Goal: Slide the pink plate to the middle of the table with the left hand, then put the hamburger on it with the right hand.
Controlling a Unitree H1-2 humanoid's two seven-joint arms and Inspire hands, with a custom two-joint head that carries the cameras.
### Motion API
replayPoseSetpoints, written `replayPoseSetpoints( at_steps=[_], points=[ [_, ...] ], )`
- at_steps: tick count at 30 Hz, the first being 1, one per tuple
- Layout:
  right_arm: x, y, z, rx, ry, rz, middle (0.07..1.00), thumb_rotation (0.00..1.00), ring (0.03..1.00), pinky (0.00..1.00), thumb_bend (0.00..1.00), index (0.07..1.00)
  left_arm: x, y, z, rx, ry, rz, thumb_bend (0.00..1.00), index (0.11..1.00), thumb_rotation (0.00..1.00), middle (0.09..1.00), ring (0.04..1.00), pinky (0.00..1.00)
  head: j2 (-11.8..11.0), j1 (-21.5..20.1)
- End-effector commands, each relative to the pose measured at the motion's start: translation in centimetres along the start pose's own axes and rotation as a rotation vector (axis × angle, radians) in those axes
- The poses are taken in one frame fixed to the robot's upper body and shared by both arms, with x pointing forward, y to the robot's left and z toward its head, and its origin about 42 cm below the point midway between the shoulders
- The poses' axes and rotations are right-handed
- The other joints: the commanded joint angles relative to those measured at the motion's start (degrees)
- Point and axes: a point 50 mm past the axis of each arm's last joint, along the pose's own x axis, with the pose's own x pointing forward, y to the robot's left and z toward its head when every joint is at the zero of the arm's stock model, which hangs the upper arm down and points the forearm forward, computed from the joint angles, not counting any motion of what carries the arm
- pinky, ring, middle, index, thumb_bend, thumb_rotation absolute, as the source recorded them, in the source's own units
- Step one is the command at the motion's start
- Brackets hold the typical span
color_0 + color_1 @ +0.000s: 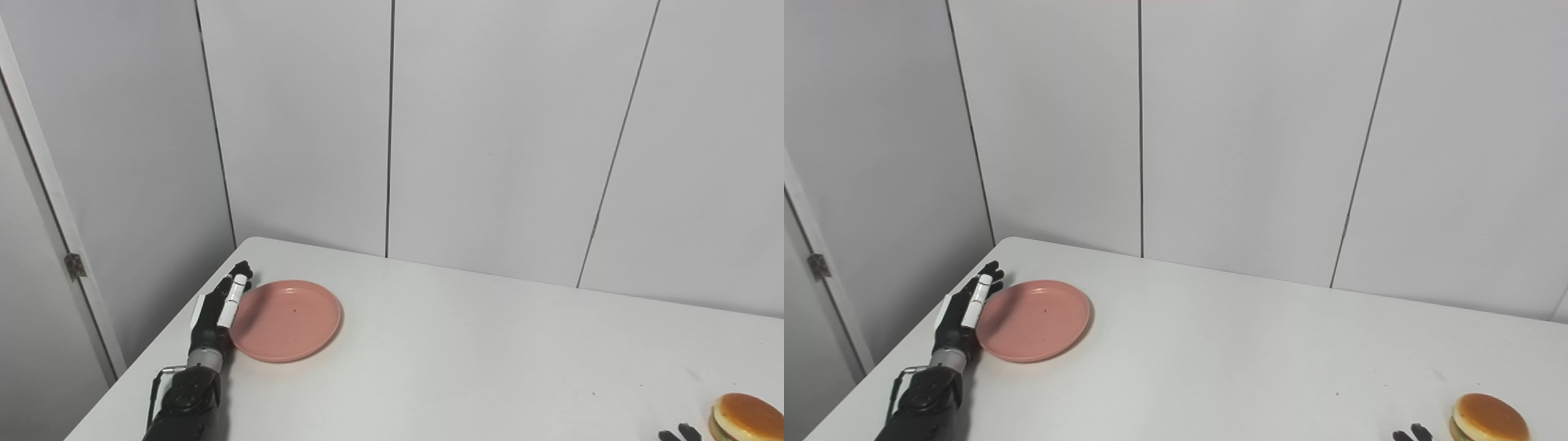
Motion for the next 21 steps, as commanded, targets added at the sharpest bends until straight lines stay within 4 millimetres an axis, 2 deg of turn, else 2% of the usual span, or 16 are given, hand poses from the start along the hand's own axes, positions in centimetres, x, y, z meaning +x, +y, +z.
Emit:
replayPoseSetpoints(
  at_steps=[1,10,21],
  points=[
    [-1.6,0.7,-2.2,0.015,0.128,0.017,0.906,1.0,0.895,0.89,0.93,0.951,1.1,-1.0,1.9,0.0,-0.041,-0.04,0.76,0.838,0.87,0.875,0.885,0.82,0.07,-0.05],
    [-1.6,0.8,-2.2,0.01,0.126,0.019,0.903,1.0,0.892,0.89,0.94,0.949,0.8,-2.0,2.3,-0.01,-0.046,-0.074,0.79,0.828,0.87,0.87,0.875,0.79,0.5,-0.65],
    [-1.6,1.5,-1.8,-0.003,0.12,0.018,0.883,1.0,0.869,0.85,0.95,0.926,0.3,-4.1,3.3,-0.047,-0.055,-0.135,0.8,0.796,0.87,0.851,0.854,0.77,2.32,-3.1]
  ],
)
